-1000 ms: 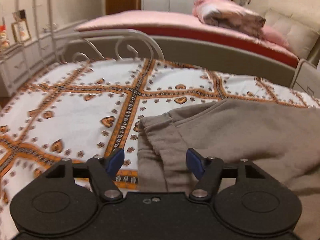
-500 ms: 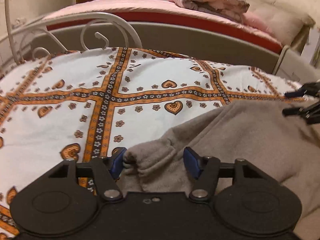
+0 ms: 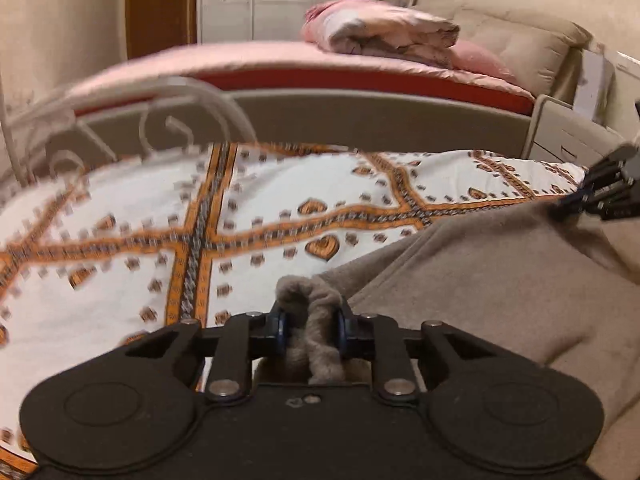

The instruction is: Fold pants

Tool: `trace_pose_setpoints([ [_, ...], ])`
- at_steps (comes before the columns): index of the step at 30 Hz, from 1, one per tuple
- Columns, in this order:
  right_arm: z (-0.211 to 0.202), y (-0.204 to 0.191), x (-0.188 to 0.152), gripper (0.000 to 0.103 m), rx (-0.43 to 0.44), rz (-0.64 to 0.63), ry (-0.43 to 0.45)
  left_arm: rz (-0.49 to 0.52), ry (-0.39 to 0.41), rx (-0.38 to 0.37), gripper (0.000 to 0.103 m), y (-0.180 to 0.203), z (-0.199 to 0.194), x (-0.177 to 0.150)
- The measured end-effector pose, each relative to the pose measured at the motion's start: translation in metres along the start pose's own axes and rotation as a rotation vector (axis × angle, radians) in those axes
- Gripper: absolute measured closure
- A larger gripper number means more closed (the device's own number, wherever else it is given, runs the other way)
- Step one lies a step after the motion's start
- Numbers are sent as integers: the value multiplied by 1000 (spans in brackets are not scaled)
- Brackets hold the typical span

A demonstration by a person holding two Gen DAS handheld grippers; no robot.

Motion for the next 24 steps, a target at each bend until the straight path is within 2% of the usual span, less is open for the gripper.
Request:
trace_pose_setpoints([
  [5,-50,-13,4,98,-22,-40,68,61,114,-1,91,5,-48,27],
  [8,-82,-24,0,98,-27,-66,97,134,135,-15,91,15,-73,38],
  [11,-113,-36,-9,98,-30,-90,122,160,163,-28,91,23,-98,39],
  [18,-179,-72,-52,99,-32,-163,155,183,230,-47,92,55,-155,19],
  [24,-208,-105,-124,99,-30,-217,147,174,229,-66,92,92,-188,-22],
])
Point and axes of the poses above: each gripper's, at about its wrist camera, not at the fingertips, and z roughly the way its jaws point, y to its right, x to its top, the point moved 9 cm from there along z, roughly the way its jaws point, and after that the axes turned 15 degrees about z, right-handed, at the moved point
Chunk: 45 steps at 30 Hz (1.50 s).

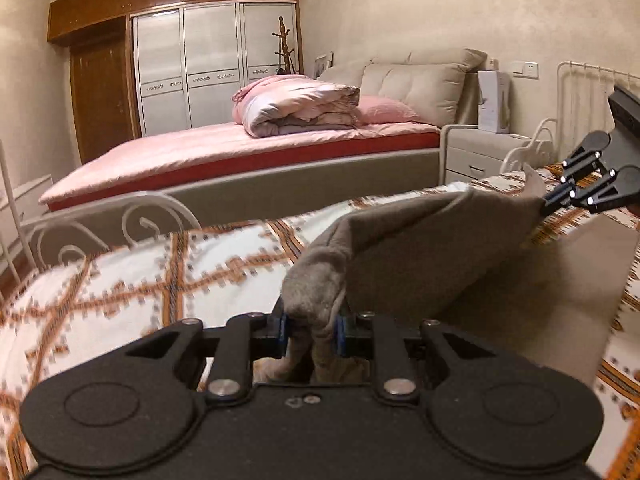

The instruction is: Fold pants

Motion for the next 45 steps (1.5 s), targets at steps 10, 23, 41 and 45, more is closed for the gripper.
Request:
trace_pose_setpoints([
  [10,8,-64,-108,98,-38,-52,-89,20,-180,36,86,49,-8,-72],
  [23,-97,-1,-80,97,5,602,104,-435,-216,178,77,60,-92,-59],
  [41,-55,51,-132,47,90,1209,85,-1070,-104,92,58,56,-57,-93],
  [45,-46,52,-138,47,125,1293,69,-1124,-69,93,59,49,-50,-95],
])
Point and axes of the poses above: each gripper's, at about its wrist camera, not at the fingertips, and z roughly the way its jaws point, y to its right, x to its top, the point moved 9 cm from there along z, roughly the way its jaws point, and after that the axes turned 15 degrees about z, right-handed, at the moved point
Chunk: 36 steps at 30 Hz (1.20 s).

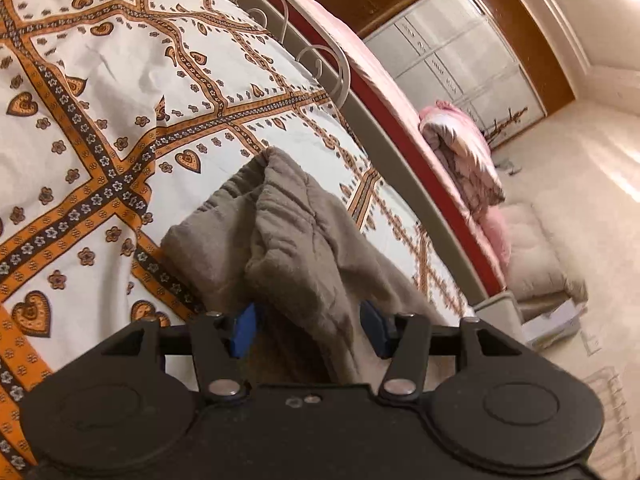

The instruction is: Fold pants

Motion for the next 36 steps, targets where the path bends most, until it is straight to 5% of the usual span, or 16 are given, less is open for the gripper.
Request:
trace_pose_setpoints([
  [5,13,16,9,48,42,158,-9,-11,19,-4,66,0,13,7],
  [7,17,21,16,61,56,216,-7,-20,11,4,78,-3,18,8],
  [9,25,28,22,96,38,257,-25,-14,14,-12,82,-2,21,11],
  [19,-19,-11,14,97,122,63,5,25,93,-81,94,-14,-6,44],
  [23,-18,-22,-12,97,118,6,-31,35,41,-25,94,-36,-2,35],
  [27,16,4,-40,97,-15,0,-101,15,-3,13,94,-55,6,15],
  [36,12,15,-35,97,14,52,-92,127,-9,72,81,-39,10,18],
])
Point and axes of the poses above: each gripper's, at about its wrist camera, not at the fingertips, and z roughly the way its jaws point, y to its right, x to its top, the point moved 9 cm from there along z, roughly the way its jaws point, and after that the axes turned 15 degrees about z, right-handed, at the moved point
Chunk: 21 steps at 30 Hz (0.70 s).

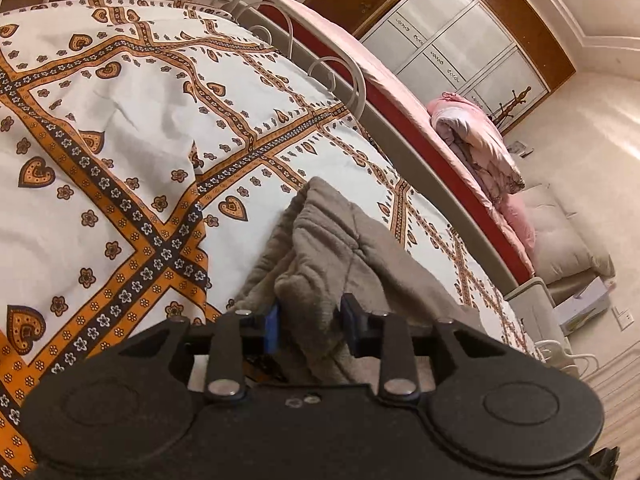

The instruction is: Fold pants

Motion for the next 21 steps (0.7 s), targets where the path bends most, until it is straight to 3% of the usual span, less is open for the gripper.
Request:
trace_pose_setpoints([
  [3,1,-7,2,97,-3,1,-7,1,7,-2,91,-1,1,2],
  [6,-3,-19,-2,97,-1,-38,-10,13,32,-9,94,0,-3,5],
  [10,-15,-32,-4,97,59,-49,-7,33,55,-8,94,0,-10,8],
  [13,0,-15,-11,97,-30,-64,-38,21,-1,31,94,-9,1,-2],
  [17,-3,-5,-5,96,18,39,-43,50,-6,66,94,-3,-6,1],
  [21,-36,-13,7,89,14,-38,3,48,24,97,93,9,-27,6],
])
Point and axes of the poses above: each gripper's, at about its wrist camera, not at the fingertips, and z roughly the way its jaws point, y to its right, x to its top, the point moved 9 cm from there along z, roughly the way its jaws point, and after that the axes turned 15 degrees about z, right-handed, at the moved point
